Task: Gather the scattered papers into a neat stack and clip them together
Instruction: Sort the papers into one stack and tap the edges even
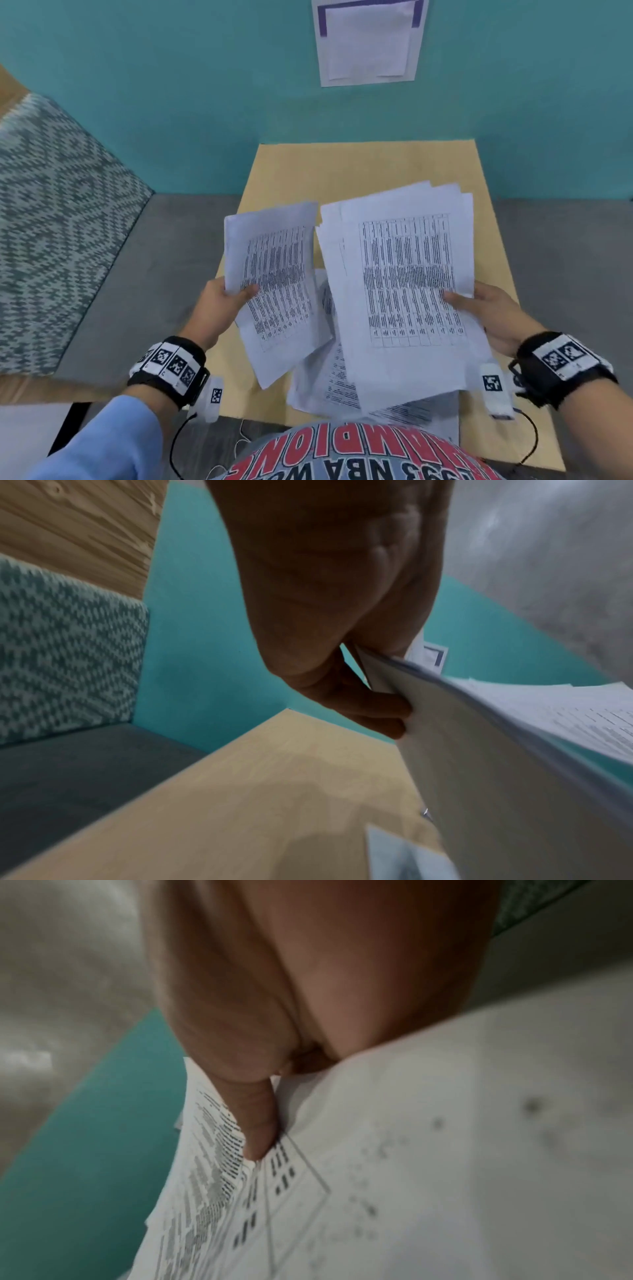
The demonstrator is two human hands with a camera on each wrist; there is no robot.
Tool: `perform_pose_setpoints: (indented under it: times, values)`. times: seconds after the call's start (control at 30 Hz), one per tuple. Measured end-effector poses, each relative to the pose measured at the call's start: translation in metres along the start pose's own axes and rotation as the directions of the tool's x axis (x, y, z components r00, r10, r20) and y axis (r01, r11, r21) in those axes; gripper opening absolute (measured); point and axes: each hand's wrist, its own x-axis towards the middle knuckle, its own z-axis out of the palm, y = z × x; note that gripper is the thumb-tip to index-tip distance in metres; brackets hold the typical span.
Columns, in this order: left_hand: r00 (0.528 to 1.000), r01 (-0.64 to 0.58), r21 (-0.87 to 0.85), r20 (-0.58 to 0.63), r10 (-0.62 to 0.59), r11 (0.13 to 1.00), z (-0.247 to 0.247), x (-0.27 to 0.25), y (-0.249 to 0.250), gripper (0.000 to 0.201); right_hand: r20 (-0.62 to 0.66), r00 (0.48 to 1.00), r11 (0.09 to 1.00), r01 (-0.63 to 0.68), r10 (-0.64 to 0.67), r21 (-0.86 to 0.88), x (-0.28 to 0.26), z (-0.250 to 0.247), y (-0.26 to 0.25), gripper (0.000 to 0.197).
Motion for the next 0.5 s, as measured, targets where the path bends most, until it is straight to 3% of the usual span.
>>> perform_pose_setpoints:
  times: [0.17, 0.3, 0.4, 0.5]
  values:
    - [0.975, 0.028, -0.28, 0.221, 0.036, 0.96, 0.026, -0.006, 0.035, 0.036, 0.095, 0.995, 0.989, 0.015, -0.029, 0.147, -0.007, 0.02, -0.023, 0.045]
    - [0.938, 0.044, -0.403, 0.331, 0.101, 0.914, 0.048, -0.011, 0.057, 0.069, 0.169, 0.985, 0.99, -0.008, -0.016, 0.142, -0.014, 0.044, -0.04, 0.039]
    - [0.943, -0.059, -0.323, 0.292, 0.159, 0.945, 0.061, -0.018, 0.071, 0.042, 0.204, 0.979, 0.994, -0.004, -0.019, 0.11, -0.015, 0.052, -0.042, 0.042]
    - [0.941, -0.128, -0.297, 0.264, 0.211, 0.946, 0.07, -0.022, 0.077, 0.034, 0.147, 0.982, 0.991, 0.103, -0.116, 0.09, -0.018, 0.053, -0.046, 0.056]
